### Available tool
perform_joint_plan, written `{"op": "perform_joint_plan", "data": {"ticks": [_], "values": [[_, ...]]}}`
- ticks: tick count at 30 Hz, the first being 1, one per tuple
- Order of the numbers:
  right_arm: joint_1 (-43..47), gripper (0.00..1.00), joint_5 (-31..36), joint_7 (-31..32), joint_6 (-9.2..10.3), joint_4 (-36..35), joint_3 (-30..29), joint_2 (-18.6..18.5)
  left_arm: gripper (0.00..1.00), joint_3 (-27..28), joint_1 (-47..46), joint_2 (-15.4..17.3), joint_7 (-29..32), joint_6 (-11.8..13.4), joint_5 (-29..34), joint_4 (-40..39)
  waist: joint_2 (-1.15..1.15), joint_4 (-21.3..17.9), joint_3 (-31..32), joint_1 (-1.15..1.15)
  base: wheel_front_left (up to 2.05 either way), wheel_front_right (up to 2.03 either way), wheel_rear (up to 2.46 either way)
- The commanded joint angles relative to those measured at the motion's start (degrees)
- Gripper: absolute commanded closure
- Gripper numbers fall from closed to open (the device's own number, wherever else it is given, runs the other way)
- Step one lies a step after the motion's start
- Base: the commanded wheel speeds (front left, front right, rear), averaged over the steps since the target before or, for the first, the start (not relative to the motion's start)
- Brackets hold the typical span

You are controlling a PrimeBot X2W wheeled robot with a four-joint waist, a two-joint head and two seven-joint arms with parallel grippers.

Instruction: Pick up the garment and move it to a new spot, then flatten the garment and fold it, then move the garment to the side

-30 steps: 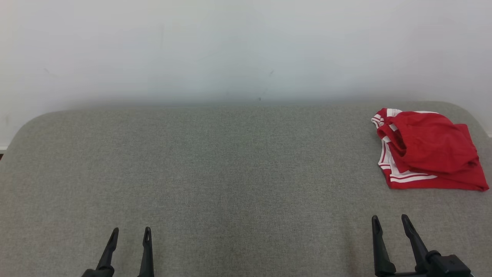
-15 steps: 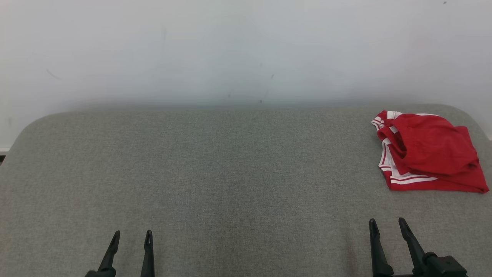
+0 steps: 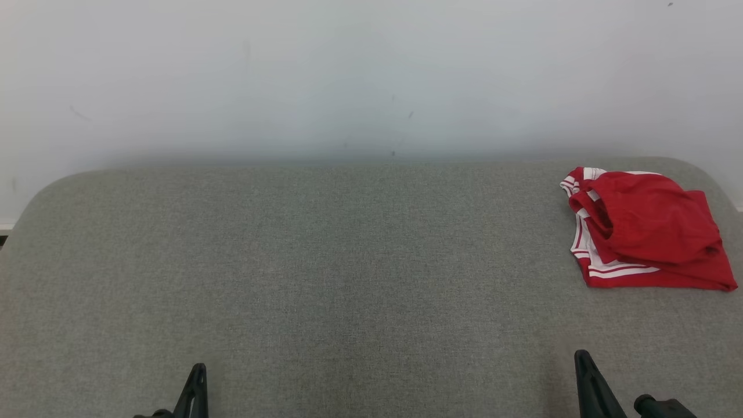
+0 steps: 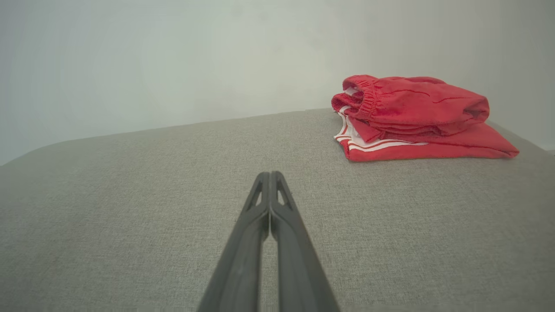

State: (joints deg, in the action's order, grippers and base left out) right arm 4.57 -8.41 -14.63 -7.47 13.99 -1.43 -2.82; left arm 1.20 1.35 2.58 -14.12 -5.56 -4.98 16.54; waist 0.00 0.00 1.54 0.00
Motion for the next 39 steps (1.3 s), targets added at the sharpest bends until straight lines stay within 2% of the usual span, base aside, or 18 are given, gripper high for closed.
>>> {"op": "perform_joint_plan", "data": {"ticks": [1,19,39], "values": [[-0.9,1.0,-2.5,0.4,0.01,-0.8,-0.2,0.0,1.0,0.6,-0.9,0.1,0.7,-0.1,-2.4,-0.4,0.0,0.0,0.0,0.0,0.0,0.0,0.0],[-3.2,1.0,-21.7,5.3,0.0,-0.9,-1.6,-0.1,1.0,1.2,-2.3,0.2,5.0,-0.5,-22.7,-1.3,0.0,0.0,-0.3,0.0,0.0,0.0,0.0],[-5.1,1.0,-38.2,9.6,-0.01,-0.9,-2.7,-0.1,1.0,2.1,-3.8,0.3,9.1,-0.9,-39.8,-1.8,0.0,0.0,-0.6,0.0,0.0,0.0,0.0]]}}
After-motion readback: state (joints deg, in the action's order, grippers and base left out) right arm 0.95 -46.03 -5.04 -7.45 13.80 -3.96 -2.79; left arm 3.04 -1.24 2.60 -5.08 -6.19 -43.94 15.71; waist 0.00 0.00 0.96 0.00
